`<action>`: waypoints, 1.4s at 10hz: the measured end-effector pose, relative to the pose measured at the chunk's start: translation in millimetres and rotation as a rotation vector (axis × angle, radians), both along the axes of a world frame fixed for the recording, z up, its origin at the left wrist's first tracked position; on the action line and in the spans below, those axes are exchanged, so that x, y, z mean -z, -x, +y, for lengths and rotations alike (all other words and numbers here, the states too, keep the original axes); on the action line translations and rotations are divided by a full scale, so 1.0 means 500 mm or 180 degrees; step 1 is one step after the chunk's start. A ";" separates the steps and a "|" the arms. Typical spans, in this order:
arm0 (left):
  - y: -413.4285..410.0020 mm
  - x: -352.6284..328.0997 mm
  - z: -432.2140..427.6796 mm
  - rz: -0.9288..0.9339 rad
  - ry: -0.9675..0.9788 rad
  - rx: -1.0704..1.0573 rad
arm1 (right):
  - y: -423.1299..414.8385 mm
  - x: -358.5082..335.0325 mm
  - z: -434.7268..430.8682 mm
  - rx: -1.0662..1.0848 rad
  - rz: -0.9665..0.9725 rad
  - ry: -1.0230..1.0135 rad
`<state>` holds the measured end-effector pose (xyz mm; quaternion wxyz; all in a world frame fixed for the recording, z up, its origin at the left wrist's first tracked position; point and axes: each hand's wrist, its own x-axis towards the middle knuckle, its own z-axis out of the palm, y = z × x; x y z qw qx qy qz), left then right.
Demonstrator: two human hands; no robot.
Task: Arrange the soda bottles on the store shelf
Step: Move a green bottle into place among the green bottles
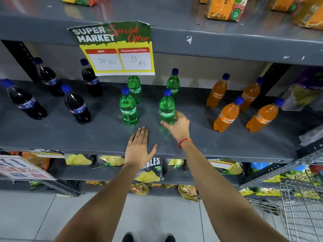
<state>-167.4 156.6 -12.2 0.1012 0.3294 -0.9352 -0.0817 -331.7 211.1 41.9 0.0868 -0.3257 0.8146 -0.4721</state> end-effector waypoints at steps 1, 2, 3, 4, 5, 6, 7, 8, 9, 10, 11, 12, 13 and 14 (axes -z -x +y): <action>0.001 0.002 -0.001 0.0050 0.0013 0.0005 | 0.025 0.006 0.009 -0.0001 -0.0121 -0.0081; 0.002 0.003 -0.002 0.0074 0.0044 0.0009 | 0.039 0.015 0.015 -0.0031 -0.0207 -0.0070; 0.002 0.004 -0.003 0.0057 0.0088 0.0009 | 0.040 0.024 0.016 -0.0065 -0.0232 -0.0055; 0.003 0.005 -0.003 0.0025 0.0113 -0.0005 | 0.030 0.030 0.021 -0.0058 -0.0434 0.0090; 0.002 0.006 -0.003 0.0002 0.0133 -0.0008 | 0.022 0.040 0.023 -0.0008 -0.0540 0.0188; 0.003 0.005 -0.003 0.0008 0.0141 -0.0010 | 0.019 0.043 0.021 0.0057 -0.0546 0.0241; 0.003 0.004 -0.002 0.0019 0.0125 0.0001 | 0.018 0.045 0.024 0.0061 -0.0588 0.0296; 0.003 0.003 -0.001 0.0024 0.0123 0.0014 | 0.017 0.048 0.028 0.0044 -0.0551 0.0318; 0.002 0.003 -0.001 0.0029 0.0115 0.0012 | 0.018 0.050 0.028 0.0025 -0.0482 0.0259; 0.002 0.002 0.000 0.0013 0.0127 0.0013 | 0.018 0.048 0.030 -0.0025 -0.0377 0.0252; 0.002 0.000 0.000 -0.0013 0.0127 0.0008 | 0.019 0.051 0.030 -0.0058 -0.0276 0.0205; 0.003 -0.002 0.000 -0.0028 0.0100 0.0017 | 0.019 0.055 0.030 -0.0045 -0.0269 0.0195; 0.002 -0.003 0.000 -0.0050 0.0066 0.0032 | 0.019 0.057 0.029 -0.0058 -0.0257 0.0224; -0.001 -0.002 -0.001 -0.0066 0.0065 0.0046 | 0.013 0.051 0.033 -0.0033 -0.0354 0.0246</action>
